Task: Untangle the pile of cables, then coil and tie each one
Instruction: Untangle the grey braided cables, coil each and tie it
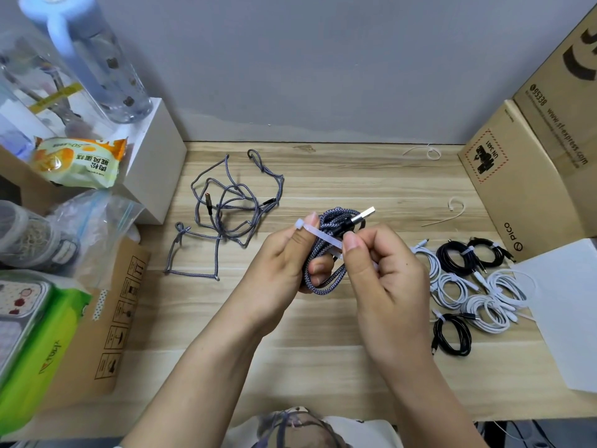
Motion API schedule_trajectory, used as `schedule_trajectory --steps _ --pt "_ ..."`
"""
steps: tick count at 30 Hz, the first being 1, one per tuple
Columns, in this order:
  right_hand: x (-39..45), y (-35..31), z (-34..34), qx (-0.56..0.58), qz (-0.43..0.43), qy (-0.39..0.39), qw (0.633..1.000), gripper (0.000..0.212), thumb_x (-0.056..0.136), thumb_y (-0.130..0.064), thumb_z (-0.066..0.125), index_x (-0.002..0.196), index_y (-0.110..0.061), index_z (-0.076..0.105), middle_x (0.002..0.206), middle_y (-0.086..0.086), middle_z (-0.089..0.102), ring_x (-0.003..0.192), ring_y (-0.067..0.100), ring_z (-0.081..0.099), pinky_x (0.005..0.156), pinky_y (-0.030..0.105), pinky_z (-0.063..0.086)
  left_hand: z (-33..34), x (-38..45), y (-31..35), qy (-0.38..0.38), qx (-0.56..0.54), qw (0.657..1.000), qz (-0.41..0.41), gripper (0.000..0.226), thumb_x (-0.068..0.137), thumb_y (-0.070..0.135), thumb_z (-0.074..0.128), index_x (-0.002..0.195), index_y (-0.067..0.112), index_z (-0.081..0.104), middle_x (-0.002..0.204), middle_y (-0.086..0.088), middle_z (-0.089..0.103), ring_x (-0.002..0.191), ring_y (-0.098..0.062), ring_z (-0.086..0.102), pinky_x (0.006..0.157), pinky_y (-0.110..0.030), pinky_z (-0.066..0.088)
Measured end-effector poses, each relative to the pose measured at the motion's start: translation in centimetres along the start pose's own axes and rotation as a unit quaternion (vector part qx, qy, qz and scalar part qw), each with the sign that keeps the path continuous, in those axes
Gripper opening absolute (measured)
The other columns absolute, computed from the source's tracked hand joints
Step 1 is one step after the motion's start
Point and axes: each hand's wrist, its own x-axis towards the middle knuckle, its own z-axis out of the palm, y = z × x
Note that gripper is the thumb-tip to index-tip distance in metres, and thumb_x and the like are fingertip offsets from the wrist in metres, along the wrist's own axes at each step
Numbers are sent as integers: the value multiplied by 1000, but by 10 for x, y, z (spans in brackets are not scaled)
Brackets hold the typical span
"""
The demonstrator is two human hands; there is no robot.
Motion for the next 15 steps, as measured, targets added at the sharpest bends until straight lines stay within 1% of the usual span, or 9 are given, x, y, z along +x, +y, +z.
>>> schedule_trajectory --steps 1,4,5,7,9,12,15 --pt "0 1 0 1 4 0 1000 31 92 -1 48 65 -17 44 51 -25 53 48 -8 52 50 0 34 0 0 0 1 1 1000 1 53 89 46 35 83 -4 51 53 6 34 52 -11 34 55 -27 28" --pt "1 3 1 16 19 3 1000 25 90 -13 49 66 -16 48 53 -20 59 49 -3 55 51 3 36 0 -1 1 8 5 1000 7 42 88 46 36 75 8 48 53 6 34 52 -11 34 54 -25 29" --pt "1 4 1 17 24 5 1000 24 90 -15 49 66 -16 48 54 -17 60 49 -2 56 52 5 37 1 -1 2 8 11 1000 11 43 88 45 35 74 6 47 54 6 34 53 -11 34 54 -24 29" --pt "1 5 1 11 28 7 1000 24 89 -17 49 65 -16 49 55 -12 62 49 -2 55 52 5 37 2 0 1 3 30 999 25 53 89 44 35 78 -7 46 56 2 34 56 -14 33 54 -23 30" --pt "1 4 2 1 31 8 1000 24 89 -17 50 64 -17 49 54 -12 60 48 -3 54 51 4 35 3 0 0 14 52 998 41 56 89 43 35 78 -11 43 58 -2 34 57 -15 34 53 -22 30" --pt "0 5 2 -14 32 13 999 31 91 -11 53 62 -20 46 48 -19 54 44 -4 50 48 2 32 5 1 -1 29 73 995 55 53 88 42 35 74 -9 43 57 -2 35 56 -14 34 51 -20 31" --pt "1 4 0 -24 53 28 998 39 92 -1 54 59 -18 44 41 -19 49 40 -4 48 45 2 31 5 1 -2 27 55 997 43 42 97 31 34 71 1 46 55 0 33 53 -12 33 49 -18 30"
